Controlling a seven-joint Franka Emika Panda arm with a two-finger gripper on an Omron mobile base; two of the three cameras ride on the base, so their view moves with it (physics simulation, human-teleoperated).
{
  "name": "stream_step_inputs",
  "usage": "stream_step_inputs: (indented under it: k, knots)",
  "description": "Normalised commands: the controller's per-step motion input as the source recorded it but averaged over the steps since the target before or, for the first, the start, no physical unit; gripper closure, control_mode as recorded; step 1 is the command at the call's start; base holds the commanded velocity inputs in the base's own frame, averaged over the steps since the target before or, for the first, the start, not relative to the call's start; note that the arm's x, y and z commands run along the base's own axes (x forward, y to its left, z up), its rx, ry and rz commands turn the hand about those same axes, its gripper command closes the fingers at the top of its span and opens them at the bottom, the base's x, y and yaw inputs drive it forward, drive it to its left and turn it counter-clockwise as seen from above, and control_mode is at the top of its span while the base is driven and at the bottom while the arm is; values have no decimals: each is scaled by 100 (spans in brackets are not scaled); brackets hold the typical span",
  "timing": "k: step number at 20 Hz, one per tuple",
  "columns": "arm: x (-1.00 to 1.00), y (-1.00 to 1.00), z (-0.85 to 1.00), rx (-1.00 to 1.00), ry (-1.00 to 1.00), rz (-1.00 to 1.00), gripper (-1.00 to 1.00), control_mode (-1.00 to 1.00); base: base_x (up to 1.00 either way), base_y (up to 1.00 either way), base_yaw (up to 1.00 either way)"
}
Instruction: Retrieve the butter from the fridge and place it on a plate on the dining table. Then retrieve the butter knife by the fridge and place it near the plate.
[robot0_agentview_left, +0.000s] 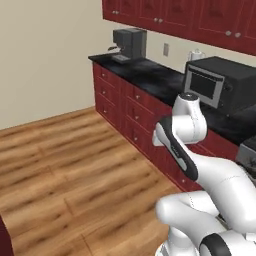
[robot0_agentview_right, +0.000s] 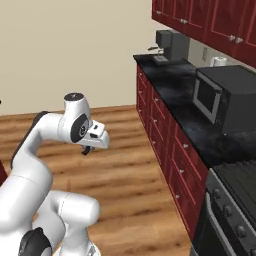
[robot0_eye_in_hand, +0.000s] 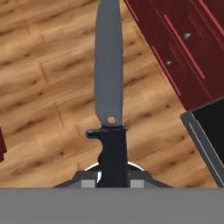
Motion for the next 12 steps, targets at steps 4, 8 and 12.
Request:
stream_step_inputs:
  k: [4,8,12]
  knots:
    - [0,0,0,0,0,0,100,100,85,0,31]
    - [0,0,0,0,0,0,100,100,96,0,21]
    - [0,0,0,0,0,0,100,100,99,0,20]
